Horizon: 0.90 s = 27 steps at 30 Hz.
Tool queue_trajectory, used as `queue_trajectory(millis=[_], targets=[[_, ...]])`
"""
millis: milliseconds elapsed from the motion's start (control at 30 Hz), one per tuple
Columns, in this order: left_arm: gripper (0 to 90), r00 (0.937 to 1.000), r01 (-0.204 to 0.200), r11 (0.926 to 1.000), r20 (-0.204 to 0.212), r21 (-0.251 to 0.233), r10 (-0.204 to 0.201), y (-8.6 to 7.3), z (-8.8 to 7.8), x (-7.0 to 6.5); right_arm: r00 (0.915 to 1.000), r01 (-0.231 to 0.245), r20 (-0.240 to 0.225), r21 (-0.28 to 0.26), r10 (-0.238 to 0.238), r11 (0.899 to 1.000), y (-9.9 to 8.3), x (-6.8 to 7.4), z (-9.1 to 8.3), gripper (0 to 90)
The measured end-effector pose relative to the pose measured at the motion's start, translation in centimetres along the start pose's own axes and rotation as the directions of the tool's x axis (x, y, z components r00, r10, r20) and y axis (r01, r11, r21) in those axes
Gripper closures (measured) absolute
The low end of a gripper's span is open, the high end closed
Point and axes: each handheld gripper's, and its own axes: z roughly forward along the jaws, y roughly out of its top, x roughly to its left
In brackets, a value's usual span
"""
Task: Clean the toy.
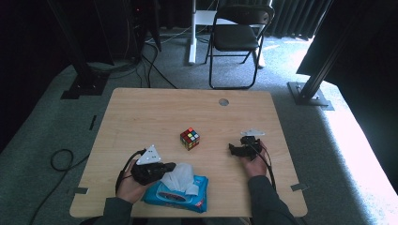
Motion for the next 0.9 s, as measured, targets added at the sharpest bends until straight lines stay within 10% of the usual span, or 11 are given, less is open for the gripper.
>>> queue_trajectory(millis=[900], targets=[[89.4,0.9994,-0.007,0.9997,-0.033,-0.025,0.006,1.2,-0.6,0.5,1.0,0.0,0.0,0.0,0.0,1.0,0.0,0.0,0.0,15.8]])
